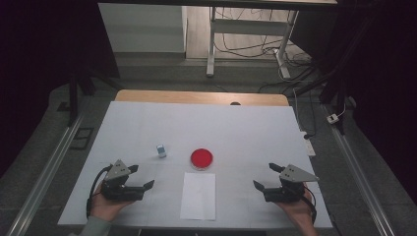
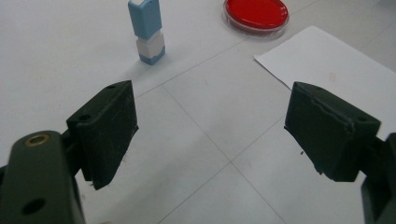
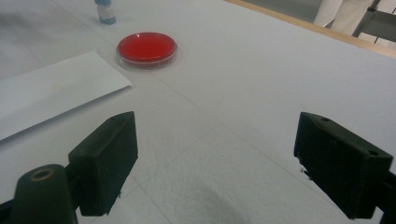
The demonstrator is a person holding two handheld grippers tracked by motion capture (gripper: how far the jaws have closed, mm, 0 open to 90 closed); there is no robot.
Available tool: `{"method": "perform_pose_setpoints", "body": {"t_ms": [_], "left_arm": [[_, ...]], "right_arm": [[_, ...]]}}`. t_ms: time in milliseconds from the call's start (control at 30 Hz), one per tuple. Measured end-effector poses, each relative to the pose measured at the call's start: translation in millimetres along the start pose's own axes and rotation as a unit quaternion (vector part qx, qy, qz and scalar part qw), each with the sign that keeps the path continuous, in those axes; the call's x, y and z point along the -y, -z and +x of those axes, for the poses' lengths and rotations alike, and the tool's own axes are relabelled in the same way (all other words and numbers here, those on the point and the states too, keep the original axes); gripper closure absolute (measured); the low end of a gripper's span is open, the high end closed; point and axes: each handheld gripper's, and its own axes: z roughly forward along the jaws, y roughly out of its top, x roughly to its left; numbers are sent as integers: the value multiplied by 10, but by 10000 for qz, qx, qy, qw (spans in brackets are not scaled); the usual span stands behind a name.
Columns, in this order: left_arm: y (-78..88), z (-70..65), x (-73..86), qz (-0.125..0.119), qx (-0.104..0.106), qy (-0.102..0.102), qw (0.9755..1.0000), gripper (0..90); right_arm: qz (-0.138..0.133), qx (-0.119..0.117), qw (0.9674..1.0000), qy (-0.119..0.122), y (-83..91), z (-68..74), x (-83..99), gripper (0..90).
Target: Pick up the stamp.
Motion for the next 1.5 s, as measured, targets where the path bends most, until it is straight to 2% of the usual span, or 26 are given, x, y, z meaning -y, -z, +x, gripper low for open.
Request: {"method": "perform_pose_setpoints", "body": {"t_ms": [233,700,900,1167,1333,1500], "left_arm": [[22,11,7,-54,12,39,10000,180],[-15,17,-6,71,2,8,10000,186],[-28,11,-29,88,25,-31,10000,189],[-63,24,-138,60,57,-8,10000,194],[-116,37,-230,53,176,17,9998,199],[-193,19,-312,127,210,23,9997,200]], "right_arm": [[-67,22,9999,-140,50,-21,35,147],[132,26,9999,8,3,36,49,160],[173,32,9998,-17,-9,28,59,160],[175,17,9998,-21,-25,48,54,163],[154,42,9998,-83,-11,49,56,164],[7,69,9998,-197,25,54,57,188]]}}
